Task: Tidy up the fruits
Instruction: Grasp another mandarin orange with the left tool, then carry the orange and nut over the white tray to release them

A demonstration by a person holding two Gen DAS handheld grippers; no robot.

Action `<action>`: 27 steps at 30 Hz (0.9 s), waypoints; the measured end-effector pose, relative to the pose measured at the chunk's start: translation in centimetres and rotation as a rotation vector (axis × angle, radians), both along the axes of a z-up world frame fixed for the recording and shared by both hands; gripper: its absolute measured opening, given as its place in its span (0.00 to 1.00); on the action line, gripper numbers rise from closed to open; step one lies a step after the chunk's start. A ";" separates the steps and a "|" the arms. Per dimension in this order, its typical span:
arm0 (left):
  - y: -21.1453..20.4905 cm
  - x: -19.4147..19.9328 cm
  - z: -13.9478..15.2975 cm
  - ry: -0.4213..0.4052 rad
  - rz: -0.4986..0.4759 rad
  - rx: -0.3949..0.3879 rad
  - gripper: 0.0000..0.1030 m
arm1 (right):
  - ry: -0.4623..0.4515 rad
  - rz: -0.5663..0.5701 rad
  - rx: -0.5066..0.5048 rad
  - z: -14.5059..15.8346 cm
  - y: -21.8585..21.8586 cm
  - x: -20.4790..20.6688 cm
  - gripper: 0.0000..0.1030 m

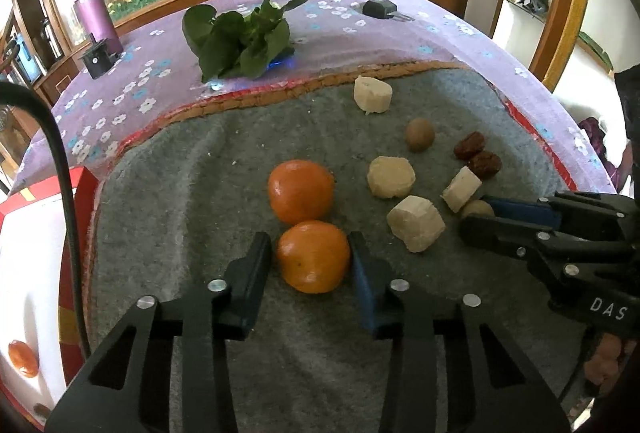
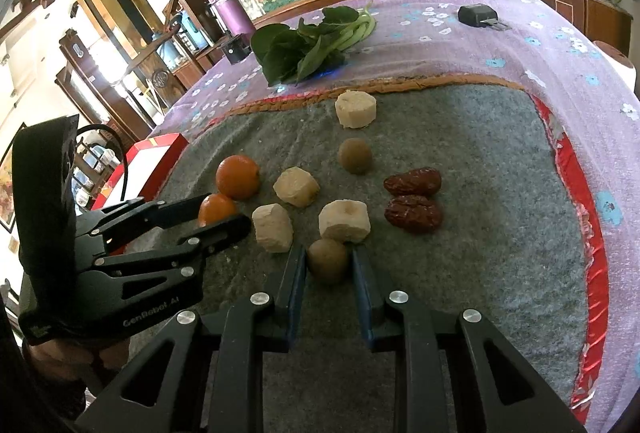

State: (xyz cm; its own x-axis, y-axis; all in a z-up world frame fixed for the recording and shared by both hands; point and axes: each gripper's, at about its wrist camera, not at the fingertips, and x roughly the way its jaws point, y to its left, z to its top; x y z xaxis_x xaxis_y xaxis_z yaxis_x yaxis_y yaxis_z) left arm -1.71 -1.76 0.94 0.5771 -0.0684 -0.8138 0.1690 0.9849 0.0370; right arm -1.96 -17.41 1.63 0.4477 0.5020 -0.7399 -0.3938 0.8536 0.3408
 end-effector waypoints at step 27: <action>4.0 -2.9 2.2 -0.114 0.138 0.067 0.30 | -0.074 0.058 0.070 1.4 0.4 -1.2 0.23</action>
State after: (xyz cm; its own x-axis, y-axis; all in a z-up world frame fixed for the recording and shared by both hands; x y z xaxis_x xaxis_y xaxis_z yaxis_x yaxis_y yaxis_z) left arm -4.58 2.24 3.18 0.6657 0.0696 -0.7429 0.0236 0.9932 0.1142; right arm -3.16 -17.00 3.01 0.4680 0.5782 -0.6683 -0.4684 0.8036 0.3672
